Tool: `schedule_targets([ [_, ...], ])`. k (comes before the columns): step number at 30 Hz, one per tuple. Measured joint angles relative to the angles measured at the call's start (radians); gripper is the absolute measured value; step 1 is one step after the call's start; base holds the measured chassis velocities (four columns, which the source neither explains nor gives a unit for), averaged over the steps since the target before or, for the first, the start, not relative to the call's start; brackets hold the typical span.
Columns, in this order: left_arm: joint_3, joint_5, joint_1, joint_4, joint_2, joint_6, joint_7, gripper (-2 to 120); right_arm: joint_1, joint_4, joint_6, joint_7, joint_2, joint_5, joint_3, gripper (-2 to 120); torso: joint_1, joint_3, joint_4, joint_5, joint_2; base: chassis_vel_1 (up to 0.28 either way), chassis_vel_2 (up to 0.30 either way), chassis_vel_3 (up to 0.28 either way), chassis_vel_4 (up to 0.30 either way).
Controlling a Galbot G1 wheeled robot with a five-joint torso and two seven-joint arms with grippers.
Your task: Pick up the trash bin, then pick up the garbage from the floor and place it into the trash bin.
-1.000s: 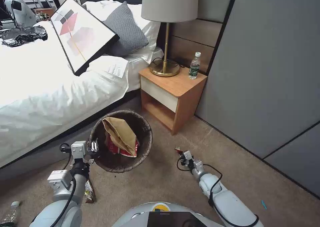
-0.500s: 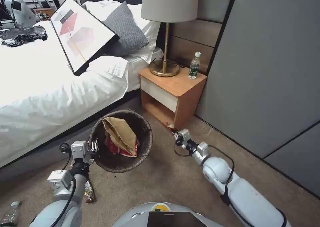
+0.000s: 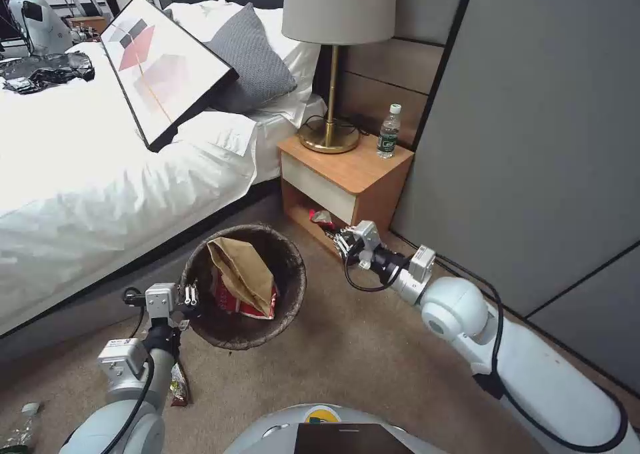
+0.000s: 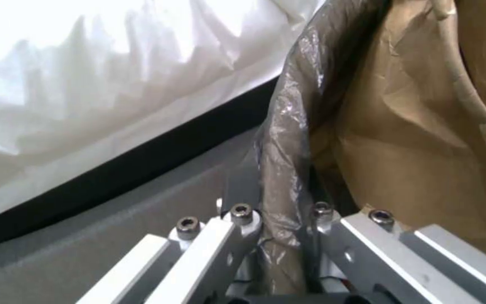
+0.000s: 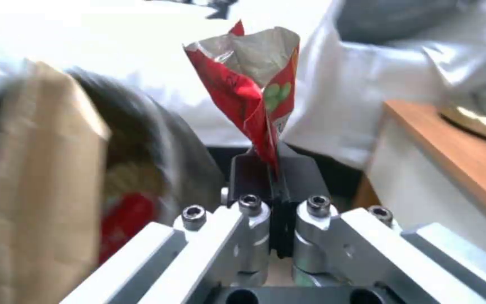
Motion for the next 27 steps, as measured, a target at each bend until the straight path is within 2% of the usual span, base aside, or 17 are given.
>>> schedule_targets([
  [7, 0.005, 0.002, 0.002, -0.009, 0.000, 0.020, -0.002, 0, 0.098, 0.026, -0.046, -0.081, -0.031, 0.059, -0.039, 0, 0.000, 0.000, 0.0002, 0.0000, 0.000, 0.000, 0.000, 0.000, 0.000],
  [12, 0.006, 0.006, 0.002, -0.009, -0.002, 0.024, -0.002, 0, 0.185, 0.029, -0.068, -0.121, -0.048, 0.072, -0.110, 0, 0.000, 0.000, 0.0004, -0.0001, 0.000, 0.000, 0.000, 0.000, 0.000],
  [15, 0.011, 0.012, 0.000, -0.009, -0.005, 0.026, -0.002, 0, 0.306, 0.023, -0.084, -0.135, -0.049, 0.083, -0.235, 0, 0.000, 0.000, 0.0002, -0.0002, 0.000, 0.000, 0.000, 0.000, 0.000],
  [27, 0.009, 0.014, 0.002, -0.014, -0.006, 0.040, 0.001, 0, 0.475, 0.007, -0.108, -0.164, -0.036, 0.087, -0.456, 0, 0.000, 0.000, 0.0000, -0.0001, 0.000, 0.000, 0.000, 0.000, 0.000],
])
